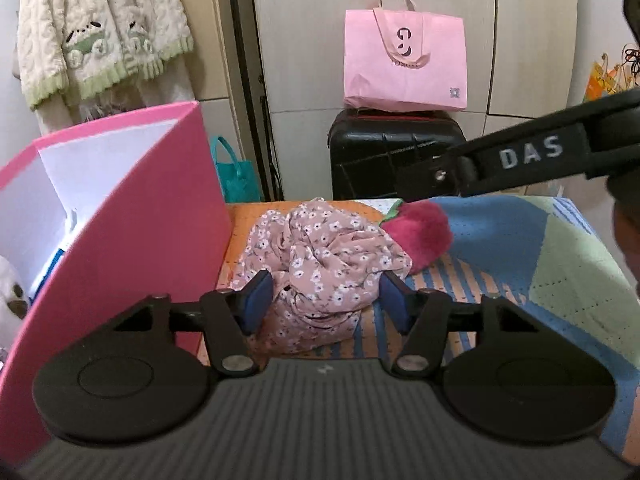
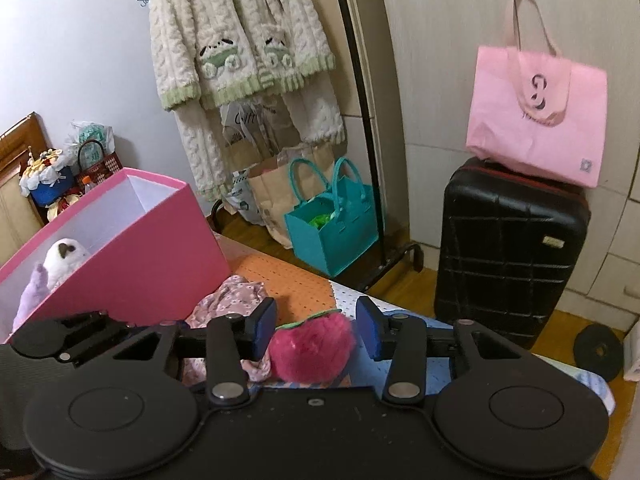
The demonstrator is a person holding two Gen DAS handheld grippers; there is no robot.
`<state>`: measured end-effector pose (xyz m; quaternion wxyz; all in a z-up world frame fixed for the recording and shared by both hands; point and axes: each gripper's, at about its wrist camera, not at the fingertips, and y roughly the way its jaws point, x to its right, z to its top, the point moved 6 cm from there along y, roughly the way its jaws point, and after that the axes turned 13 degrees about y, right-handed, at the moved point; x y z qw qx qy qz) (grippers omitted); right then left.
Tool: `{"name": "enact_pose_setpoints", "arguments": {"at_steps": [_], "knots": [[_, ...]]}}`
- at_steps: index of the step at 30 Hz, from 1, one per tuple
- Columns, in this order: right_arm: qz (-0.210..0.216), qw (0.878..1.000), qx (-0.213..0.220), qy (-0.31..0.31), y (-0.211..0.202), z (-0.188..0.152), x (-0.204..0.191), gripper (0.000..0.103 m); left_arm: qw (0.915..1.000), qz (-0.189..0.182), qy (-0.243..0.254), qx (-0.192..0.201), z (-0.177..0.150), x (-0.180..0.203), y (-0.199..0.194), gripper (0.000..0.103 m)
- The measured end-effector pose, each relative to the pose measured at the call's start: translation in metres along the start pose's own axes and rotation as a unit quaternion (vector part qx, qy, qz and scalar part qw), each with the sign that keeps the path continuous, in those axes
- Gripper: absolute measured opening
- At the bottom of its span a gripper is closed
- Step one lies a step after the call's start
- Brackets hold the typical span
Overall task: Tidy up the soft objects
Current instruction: 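Grasp the floral cloth with the left tool while the right tool grasps the strawberry plush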
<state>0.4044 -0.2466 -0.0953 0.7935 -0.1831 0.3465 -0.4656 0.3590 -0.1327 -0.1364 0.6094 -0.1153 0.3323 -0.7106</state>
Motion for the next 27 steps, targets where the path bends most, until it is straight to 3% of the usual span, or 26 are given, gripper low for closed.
{"name": "enact_pose_setpoints", "arguments": {"at_steps": [9, 17, 19, 23, 27], "knots": [[0.005, 0.999, -0.037, 0.014, 0.026, -0.008, 0.008, 0.05, 0.9994, 0.007, -0.01, -0.033, -0.005, -0.003, 0.017, 0.061], [0.029, 0.997, -0.064, 0.024, 0.034, -0.021, 0.009, 0.052, 0.9996, 0.005, -0.007, -0.026, -0.005, -0.002, 0.021, 0.063], [0.027, 0.997, -0.063, 0.024, 0.032, -0.025, 0.009, 0.045, 0.9996, -0.007, -0.009, -0.025, -0.005, -0.002, 0.021, 0.055], [0.015, 0.999, -0.043, 0.013, 0.017, -0.026, 0.009, 0.042, 0.9992, -0.019, -0.018, -0.029, -0.003, -0.005, 0.018, 0.023], [0.004, 0.999, -0.033, 0.008, 0.009, -0.03, 0.01, 0.042, 0.9987, -0.027, -0.039, -0.021, -0.004, -0.008, 0.016, 0.016]]}}
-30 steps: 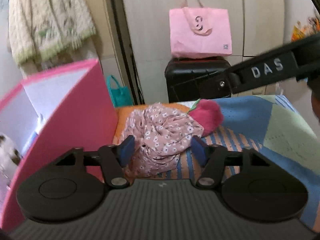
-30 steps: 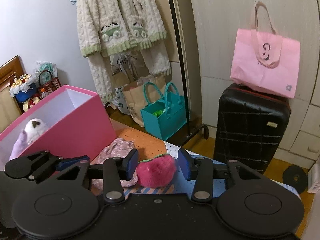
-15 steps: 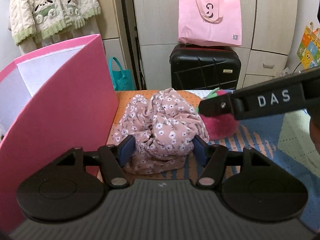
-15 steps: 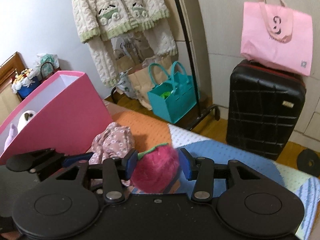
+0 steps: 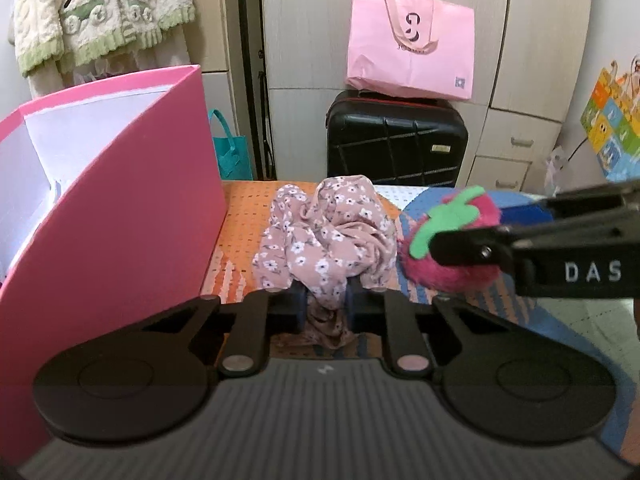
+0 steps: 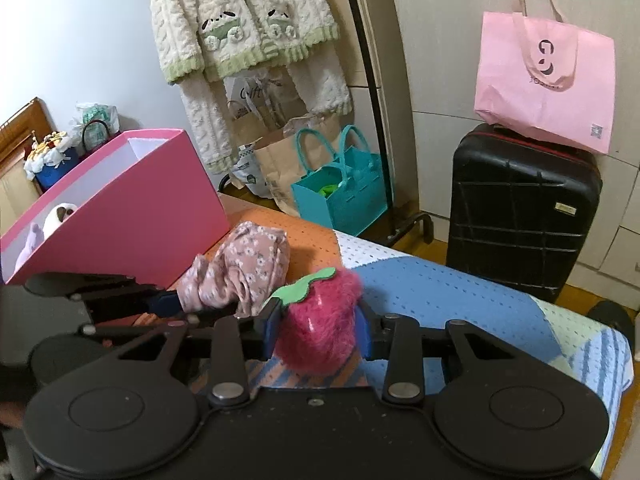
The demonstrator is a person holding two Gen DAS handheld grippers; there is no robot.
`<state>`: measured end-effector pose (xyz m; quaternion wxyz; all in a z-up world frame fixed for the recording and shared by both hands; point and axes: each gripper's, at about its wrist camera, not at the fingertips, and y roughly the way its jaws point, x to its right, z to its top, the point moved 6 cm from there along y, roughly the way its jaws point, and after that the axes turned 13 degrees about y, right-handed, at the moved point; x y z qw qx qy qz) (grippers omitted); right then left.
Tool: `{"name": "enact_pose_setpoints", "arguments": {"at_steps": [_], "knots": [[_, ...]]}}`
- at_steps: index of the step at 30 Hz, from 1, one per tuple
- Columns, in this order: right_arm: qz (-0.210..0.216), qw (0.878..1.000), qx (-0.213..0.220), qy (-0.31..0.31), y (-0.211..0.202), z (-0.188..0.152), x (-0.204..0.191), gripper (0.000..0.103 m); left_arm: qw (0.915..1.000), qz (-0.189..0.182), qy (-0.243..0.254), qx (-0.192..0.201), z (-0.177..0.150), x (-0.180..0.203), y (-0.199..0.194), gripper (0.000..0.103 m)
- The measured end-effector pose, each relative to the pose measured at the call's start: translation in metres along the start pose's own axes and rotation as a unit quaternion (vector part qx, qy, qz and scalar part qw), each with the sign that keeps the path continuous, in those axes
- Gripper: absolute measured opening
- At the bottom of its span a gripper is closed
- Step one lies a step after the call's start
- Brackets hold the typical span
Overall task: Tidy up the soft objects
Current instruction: 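Grasp the floral cloth with the left tool while the right tool grasps the strawberry plush, then lift the cloth and strawberry plush and carry both over the pink box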
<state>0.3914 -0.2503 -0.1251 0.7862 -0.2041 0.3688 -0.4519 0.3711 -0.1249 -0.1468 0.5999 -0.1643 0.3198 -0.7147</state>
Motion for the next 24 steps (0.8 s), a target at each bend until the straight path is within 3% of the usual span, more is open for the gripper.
{"name": "enact_pose_setpoints", "arguments": {"at_steps": [6, 24], "knots": [[-0.023, 1.0, 0.015, 0.0, -0.013, -0.007, -0.001, 0.042, 0.9996, -0.018, -0.009, 0.02, 0.001, 0.003, -0.014, 0.015], [-0.059, 0.998, 0.006, 0.027, -0.065, -0.052, -0.018, 0.042, 0.9946, -0.098, -0.028, 0.021, -0.026, 0.01, -0.071, 0.015]]}}
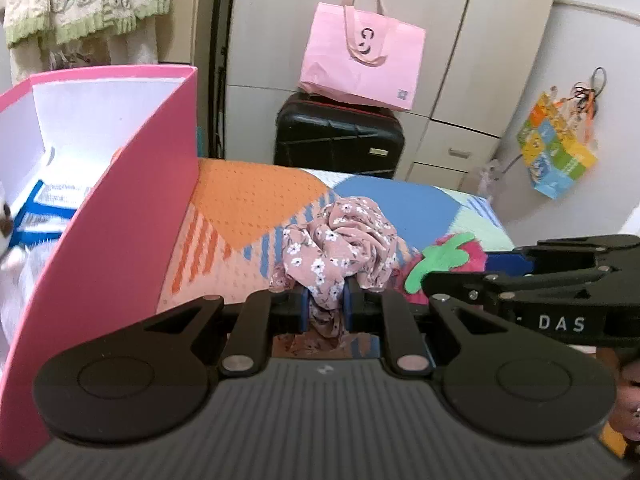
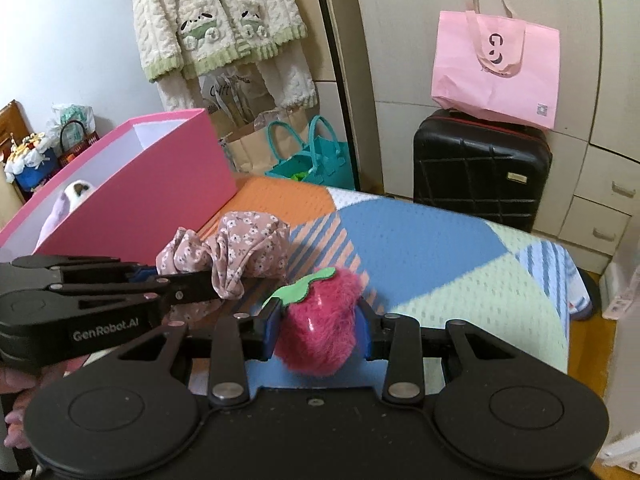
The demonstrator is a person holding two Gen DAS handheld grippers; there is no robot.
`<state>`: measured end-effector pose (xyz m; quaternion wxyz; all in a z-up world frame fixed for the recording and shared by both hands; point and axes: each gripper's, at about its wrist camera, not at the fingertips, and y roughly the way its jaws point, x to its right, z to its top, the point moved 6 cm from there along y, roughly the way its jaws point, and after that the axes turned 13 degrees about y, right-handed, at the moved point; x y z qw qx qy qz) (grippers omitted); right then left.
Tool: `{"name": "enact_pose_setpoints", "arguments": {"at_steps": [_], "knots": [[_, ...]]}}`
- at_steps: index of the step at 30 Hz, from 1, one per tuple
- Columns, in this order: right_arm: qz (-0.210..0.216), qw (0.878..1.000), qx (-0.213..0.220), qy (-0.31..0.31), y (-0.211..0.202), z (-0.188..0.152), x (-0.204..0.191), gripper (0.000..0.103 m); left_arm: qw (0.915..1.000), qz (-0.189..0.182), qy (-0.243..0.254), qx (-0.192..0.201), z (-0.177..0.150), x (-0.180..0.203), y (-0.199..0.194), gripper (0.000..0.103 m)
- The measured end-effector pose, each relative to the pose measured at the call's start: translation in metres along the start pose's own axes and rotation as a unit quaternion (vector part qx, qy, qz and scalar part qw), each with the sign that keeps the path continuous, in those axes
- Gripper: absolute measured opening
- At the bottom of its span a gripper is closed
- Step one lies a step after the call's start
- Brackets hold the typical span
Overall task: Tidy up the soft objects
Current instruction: 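Lift the cloth and strawberry plush and carry both over the pink box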
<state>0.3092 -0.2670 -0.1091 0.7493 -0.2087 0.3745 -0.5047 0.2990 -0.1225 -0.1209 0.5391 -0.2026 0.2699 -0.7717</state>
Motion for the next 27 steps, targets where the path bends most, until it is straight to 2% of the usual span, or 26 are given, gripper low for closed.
{"name": "enact_pose_setpoints", "arguments": {"at_steps": [14, 20, 27], "knots": [[-0.002, 1.0, 0.002, 0.006, -0.047, -0.047, -0.021, 0.042, 0.9986, -0.05, 0.019, -0.008, -0.027, 0.012, -0.044, 0.015], [-0.001, 1.0, -0.005, 0.023, -0.065, -0.058, -0.026, 0.042, 0.994, -0.1, 0.028, -0.035, -0.042, 0.012, -0.071, 0.015], [0.019, 0.999, -0.025, 0.03, -0.075, -0.071, -0.039, 0.042, 0.9901, -0.119, 0.044, -0.061, -0.065, 0.007, -0.103, 0.015]]}}
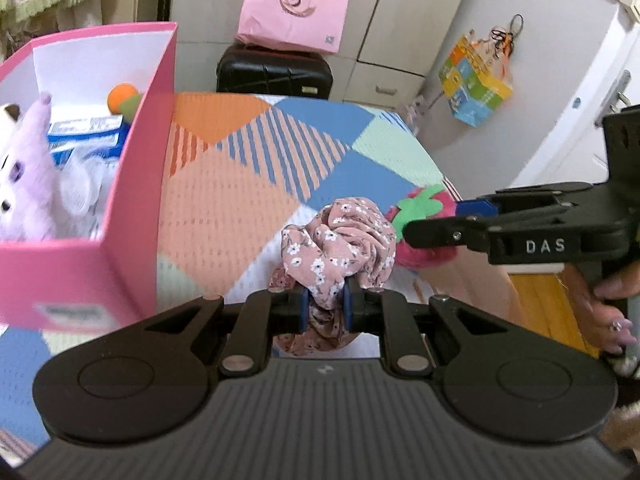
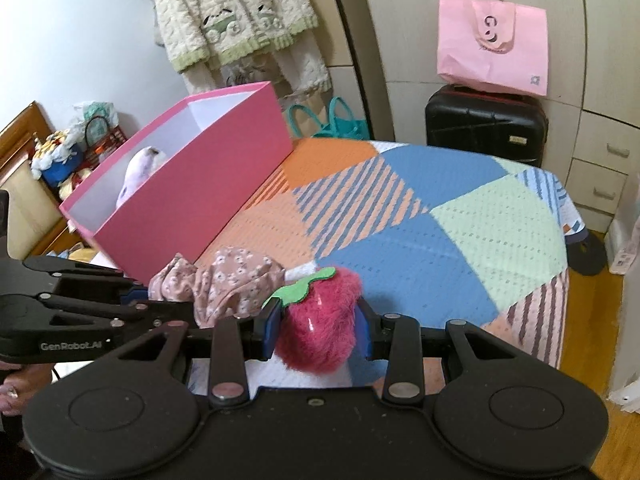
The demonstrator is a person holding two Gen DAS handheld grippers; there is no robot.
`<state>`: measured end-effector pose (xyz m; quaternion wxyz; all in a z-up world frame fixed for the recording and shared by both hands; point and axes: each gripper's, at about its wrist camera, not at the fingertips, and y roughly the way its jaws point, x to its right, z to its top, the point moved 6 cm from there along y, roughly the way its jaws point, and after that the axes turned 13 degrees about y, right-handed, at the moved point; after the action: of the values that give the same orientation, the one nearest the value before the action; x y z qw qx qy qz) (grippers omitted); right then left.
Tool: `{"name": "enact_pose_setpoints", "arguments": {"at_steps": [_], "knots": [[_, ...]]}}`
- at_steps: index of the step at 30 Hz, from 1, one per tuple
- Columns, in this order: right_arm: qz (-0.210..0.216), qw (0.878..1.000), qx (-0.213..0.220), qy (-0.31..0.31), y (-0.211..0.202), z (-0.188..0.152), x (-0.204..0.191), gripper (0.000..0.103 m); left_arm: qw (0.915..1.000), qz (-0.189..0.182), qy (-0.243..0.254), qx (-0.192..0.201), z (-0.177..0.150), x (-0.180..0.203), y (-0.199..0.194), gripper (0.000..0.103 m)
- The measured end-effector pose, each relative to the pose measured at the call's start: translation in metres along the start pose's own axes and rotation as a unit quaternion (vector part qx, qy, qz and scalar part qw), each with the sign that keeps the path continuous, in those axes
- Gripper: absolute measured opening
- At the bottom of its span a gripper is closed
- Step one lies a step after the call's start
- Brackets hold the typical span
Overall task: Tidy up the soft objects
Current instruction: 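Lift the cloth and strawberry plush and carry both over the pink box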
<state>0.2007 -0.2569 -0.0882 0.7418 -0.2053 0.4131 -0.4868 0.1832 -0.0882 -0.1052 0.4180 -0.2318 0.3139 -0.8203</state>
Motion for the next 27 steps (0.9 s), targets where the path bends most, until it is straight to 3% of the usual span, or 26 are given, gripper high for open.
{"name": "enact_pose_setpoints", "arguments": {"at_steps": [9, 17, 22, 27], "knots": [[0.043, 0.998, -0.035, 0.005, -0.012, -0.029, -0.024, 0.042, 0.9995, -0.029, -0.001, -0.014, -0.014, -0.007, -0.043, 0.015], [0.087, 0.994, -0.071, -0.02, -0.023, -0.051, -0.069, 0.043, 0.9978, -0.051, 0.012, -0.041, -0.037, -0.012, -0.082, 0.015], [0.109, 0.989, -0.086, -0.043, -0.029, -0.057, -0.103, 0.043, 0.9977, -0.046, 0.021, -0.046, -0.046, -0.021, -0.114, 0.015], [0.146, 0.982, -0.091, -0.071, -0.034, -0.057, -0.138, 0.043, 0.9984, -0.03, 0.042, -0.024, -0.038, -0.028, -0.143, 0.015]]}}
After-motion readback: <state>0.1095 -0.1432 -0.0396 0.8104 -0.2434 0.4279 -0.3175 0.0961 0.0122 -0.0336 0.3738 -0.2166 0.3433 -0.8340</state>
